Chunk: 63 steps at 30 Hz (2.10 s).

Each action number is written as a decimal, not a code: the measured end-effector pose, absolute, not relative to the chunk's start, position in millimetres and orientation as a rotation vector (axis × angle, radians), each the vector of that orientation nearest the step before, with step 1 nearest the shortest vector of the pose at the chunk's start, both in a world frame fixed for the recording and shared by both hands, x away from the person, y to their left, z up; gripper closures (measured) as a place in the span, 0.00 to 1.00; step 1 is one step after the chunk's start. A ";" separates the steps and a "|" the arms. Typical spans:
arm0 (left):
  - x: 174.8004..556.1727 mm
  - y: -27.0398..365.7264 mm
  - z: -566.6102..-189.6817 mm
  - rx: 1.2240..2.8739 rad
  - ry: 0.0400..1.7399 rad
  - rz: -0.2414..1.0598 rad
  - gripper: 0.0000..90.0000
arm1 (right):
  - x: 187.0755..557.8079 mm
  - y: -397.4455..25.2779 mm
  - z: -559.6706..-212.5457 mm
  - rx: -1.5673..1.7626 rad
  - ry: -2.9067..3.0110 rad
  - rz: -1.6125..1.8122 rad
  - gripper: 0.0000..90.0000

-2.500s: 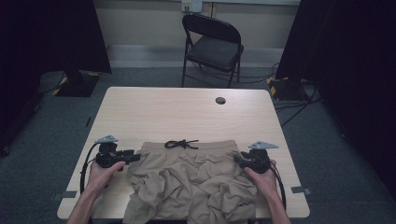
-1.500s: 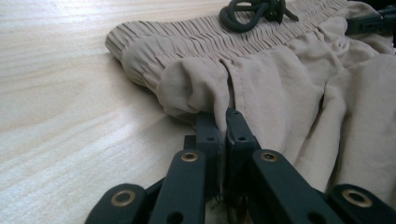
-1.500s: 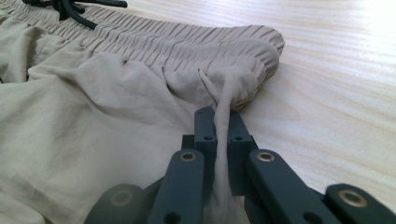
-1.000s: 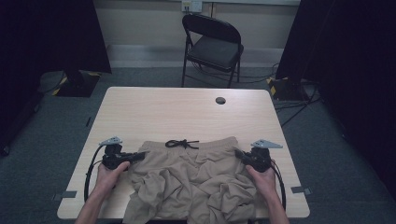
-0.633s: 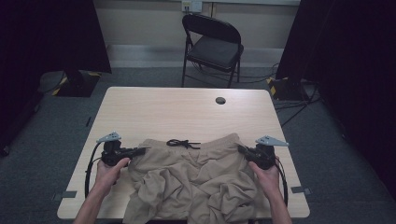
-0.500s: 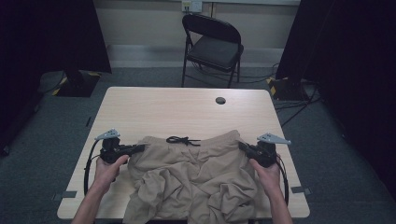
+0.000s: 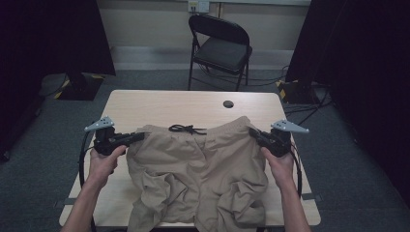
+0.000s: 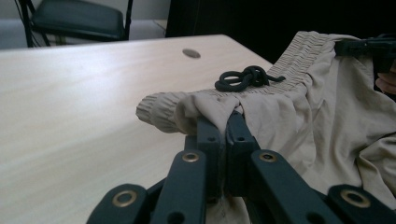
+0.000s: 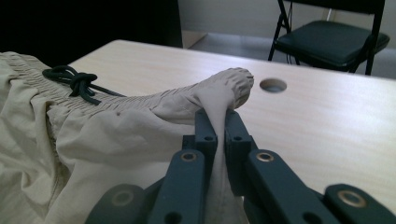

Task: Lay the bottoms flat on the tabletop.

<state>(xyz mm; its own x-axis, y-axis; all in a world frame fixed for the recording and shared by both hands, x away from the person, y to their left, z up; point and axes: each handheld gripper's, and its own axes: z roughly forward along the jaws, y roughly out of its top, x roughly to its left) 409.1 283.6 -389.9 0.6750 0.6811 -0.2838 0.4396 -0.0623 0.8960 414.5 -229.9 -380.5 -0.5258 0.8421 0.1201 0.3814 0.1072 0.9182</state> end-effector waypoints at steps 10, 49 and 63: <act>419.8 290.8 -346.9 1.663 0.873 0.326 0.97 | 426.6 -219.4 -341.7 1.117 1.917 1.436 0.98; 489.3 301.5 -335.3 1.662 0.993 0.355 0.72 | 516.7 -191.7 -322.9 1.213 1.968 1.269 0.53; 438.7 266.0 -374.6 1.745 0.873 0.265 0.82 | 450.1 -169.3 -375.0 1.134 2.096 1.358 0.67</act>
